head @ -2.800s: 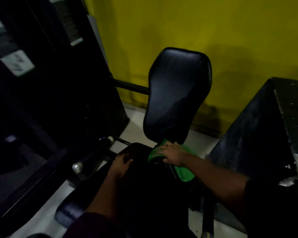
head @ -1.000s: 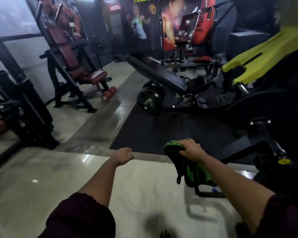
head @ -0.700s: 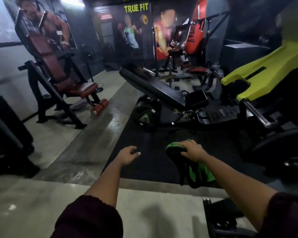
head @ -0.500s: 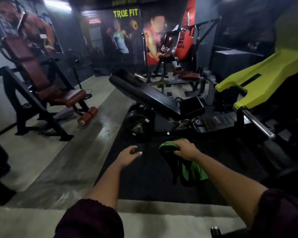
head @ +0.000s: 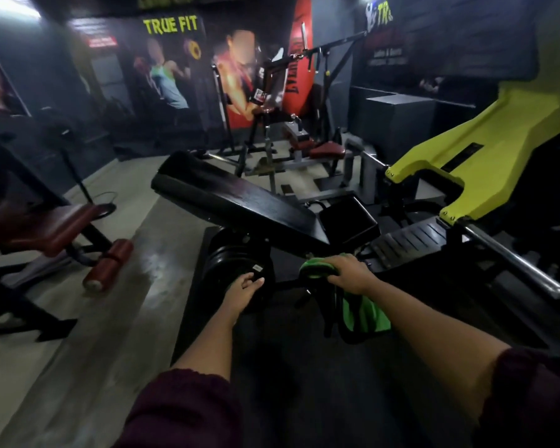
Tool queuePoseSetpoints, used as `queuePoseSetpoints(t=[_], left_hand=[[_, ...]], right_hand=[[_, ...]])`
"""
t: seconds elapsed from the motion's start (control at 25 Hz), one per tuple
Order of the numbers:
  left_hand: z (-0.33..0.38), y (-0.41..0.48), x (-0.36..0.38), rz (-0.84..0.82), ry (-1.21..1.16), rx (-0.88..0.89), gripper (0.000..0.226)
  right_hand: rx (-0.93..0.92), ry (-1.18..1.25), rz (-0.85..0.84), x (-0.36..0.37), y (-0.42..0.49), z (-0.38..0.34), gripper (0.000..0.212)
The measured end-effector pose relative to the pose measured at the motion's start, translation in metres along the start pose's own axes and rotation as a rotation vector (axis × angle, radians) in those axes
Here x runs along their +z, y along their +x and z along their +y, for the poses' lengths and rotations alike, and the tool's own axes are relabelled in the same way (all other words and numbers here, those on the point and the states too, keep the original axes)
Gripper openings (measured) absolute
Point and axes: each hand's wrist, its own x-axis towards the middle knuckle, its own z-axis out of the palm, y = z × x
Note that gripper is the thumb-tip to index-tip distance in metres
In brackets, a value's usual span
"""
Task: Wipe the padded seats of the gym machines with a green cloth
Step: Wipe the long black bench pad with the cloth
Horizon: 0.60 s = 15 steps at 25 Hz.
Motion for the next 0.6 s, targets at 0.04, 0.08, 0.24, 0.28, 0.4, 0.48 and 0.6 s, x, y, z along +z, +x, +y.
queuePoseSetpoints(t=[0.04, 0.08, 0.24, 0.28, 0.4, 0.48, 0.6], left_hand=[[0.002, 0.024, -0.002, -0.001, 0.001, -0.006, 0.048], [0.007, 0.049, -0.005, 0.000, 0.010, -0.019, 0.049], [0.018, 0.166, -0.021, 0.054, -0.002, -0.007, 0.053], [0.020, 0.195, -0.026, 0.081, -0.012, -0.018, 0.053], [0.027, 0.262, -0.040, 0.139, -0.077, -0.059, 0.055], [0.031, 0.305, -0.048, 0.223, -0.126, -0.085, 0.063], [0.049, 0.339, -0.057, 0.330, -0.255, -0.110, 0.048]], right_hand=[[0.007, -0.005, 0.002, 0.001, 0.021, 0.006, 0.052], [0.004, -0.004, 0.002, 0.002, 0.046, 0.012, 0.053], [-0.059, 0.002, 0.035, 0.000, 0.163, 0.035, 0.048], [-0.074, -0.001, 0.032, -0.002, 0.196, 0.040, 0.048], [-0.127, 0.033, -0.033, -0.011, 0.286, 0.047, 0.049], [-0.192, 0.040, -0.073, -0.013, 0.352, 0.050, 0.053], [-0.214, 0.056, -0.095, -0.020, 0.427, 0.040, 0.051]])
